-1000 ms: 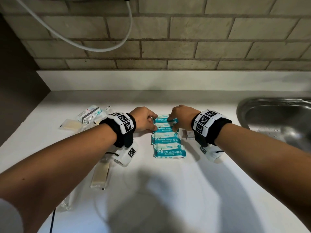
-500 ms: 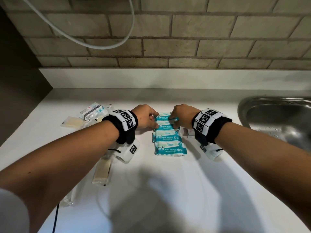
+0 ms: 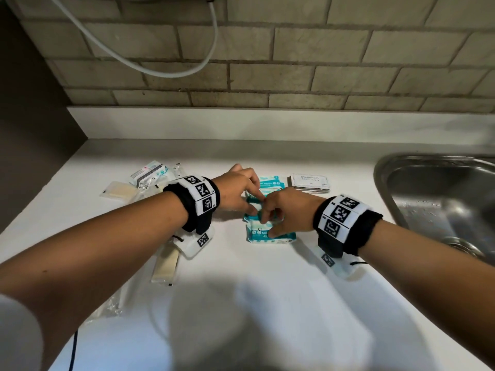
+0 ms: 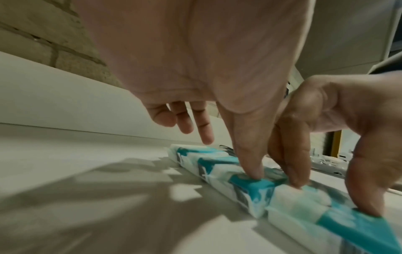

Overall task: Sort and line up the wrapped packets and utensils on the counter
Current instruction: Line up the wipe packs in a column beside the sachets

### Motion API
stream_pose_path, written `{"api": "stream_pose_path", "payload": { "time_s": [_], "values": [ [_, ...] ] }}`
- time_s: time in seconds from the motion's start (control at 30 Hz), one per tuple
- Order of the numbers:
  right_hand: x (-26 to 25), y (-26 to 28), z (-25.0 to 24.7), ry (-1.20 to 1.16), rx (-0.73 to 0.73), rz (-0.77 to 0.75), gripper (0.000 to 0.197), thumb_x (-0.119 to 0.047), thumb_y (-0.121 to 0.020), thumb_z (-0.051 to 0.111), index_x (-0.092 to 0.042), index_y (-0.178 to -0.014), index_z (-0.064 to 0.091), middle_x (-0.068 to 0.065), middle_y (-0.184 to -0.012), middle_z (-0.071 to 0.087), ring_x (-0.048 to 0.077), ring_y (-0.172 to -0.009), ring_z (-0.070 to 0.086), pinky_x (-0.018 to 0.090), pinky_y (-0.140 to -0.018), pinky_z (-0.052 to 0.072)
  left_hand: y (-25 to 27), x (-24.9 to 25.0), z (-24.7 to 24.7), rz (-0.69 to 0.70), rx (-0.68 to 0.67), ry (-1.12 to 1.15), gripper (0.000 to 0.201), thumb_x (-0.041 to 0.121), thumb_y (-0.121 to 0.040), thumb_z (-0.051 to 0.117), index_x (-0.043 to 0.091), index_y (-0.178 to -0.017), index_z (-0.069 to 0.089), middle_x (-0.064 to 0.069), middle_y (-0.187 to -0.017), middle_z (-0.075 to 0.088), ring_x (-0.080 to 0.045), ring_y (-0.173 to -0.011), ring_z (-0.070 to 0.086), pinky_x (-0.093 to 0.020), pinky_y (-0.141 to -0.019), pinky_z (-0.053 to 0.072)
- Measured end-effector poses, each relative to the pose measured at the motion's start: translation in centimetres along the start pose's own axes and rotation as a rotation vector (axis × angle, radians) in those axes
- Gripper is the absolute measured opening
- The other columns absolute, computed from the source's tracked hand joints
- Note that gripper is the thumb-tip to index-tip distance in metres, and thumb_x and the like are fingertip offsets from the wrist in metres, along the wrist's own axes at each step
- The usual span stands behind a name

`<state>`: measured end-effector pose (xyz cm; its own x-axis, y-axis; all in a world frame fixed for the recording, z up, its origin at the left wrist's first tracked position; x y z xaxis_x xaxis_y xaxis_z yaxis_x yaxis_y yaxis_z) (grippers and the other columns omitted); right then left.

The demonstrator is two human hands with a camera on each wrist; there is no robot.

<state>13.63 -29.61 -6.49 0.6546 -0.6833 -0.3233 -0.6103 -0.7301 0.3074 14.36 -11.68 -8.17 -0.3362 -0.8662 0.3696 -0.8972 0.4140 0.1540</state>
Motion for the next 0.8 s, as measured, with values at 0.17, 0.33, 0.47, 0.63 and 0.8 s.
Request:
{"api": "stream_pose_path", "payload": {
  "time_s": [0.17, 0.33, 0.47, 0.63, 0.8],
  "values": [
    [-0.4, -0.6, 0.4, -0.021, 0.006, 0.014, 0.032, -0.026, -0.076, 0.079, -0.022, -0.107, 0.075, -0.004, -0.101, 0.072, 0.006, -0.081, 0.055, 0.017, -0.076, 0.040, -0.4, 0.6, 0.1, 0.014, -0.036, -0.064, 0.032, 0.039, -0.080, 0.074, 0.029, -0.110, 0.073, 0.006, -0.120, 0.048, -0.017, -0.113, 0.031, -0.024, -0.094, 0.032],
    [-0.5, -1.1, 0.7, -0.035, 0.015, 0.036, 0.032, -0.025, -0.076, 0.079, -0.022, -0.108, 0.075, -0.004, -0.106, 0.073, 0.006, -0.085, 0.058, 0.020, -0.083, 0.046, -0.4, 0.6, 0.3, 0.011, -0.032, -0.078, 0.031, 0.040, -0.080, 0.074, 0.027, -0.109, 0.074, 0.006, -0.119, 0.049, -0.017, -0.112, 0.033, -0.023, -0.091, 0.031],
    [-0.6, -1.1, 0.7, -0.042, 0.024, 0.036, 0.031, -0.024, -0.078, 0.078, -0.021, -0.108, 0.075, -0.003, -0.105, 0.073, 0.006, -0.084, 0.058, 0.020, -0.085, 0.047, -0.3, 0.6, 0.4, -0.002, -0.025, -0.071, 0.030, 0.039, -0.081, 0.074, 0.025, -0.107, 0.074, 0.005, -0.120, 0.050, -0.018, -0.114, 0.034, -0.023, -0.091, 0.031],
    [-0.8, -1.1, 0.5, -0.046, 0.020, 0.023, 0.031, -0.020, -0.080, 0.077, -0.017, -0.110, 0.074, 0.000, -0.103, 0.074, 0.006, -0.081, 0.057, 0.020, -0.085, 0.048, -0.4, 0.5, 0.4, -0.002, -0.038, -0.081, 0.031, 0.041, -0.081, 0.073, 0.027, -0.109, 0.073, 0.007, -0.121, 0.052, -0.018, -0.114, 0.034, -0.025, -0.094, 0.032],
    [-0.8, -1.0, 0.4, -0.034, 0.026, 0.021, 0.029, -0.020, -0.080, 0.077, -0.018, -0.109, 0.074, -0.001, -0.103, 0.073, 0.006, -0.081, 0.056, 0.019, -0.082, 0.045, -0.4, 0.6, 0.3, -0.001, -0.052, -0.090, 0.032, 0.040, -0.082, 0.072, 0.027, -0.111, 0.072, 0.007, -0.123, 0.051, -0.018, -0.114, 0.034, -0.027, -0.096, 0.035]
  ]
}}
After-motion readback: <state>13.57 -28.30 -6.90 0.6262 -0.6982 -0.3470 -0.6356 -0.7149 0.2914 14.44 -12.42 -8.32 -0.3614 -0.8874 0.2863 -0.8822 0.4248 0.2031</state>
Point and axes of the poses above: each hand's wrist, its own y-axis away from the middle knuckle, its own z-axis out of the palm, x = y × z, the point moved 1 cm from there along -y, towards the middle knuckle
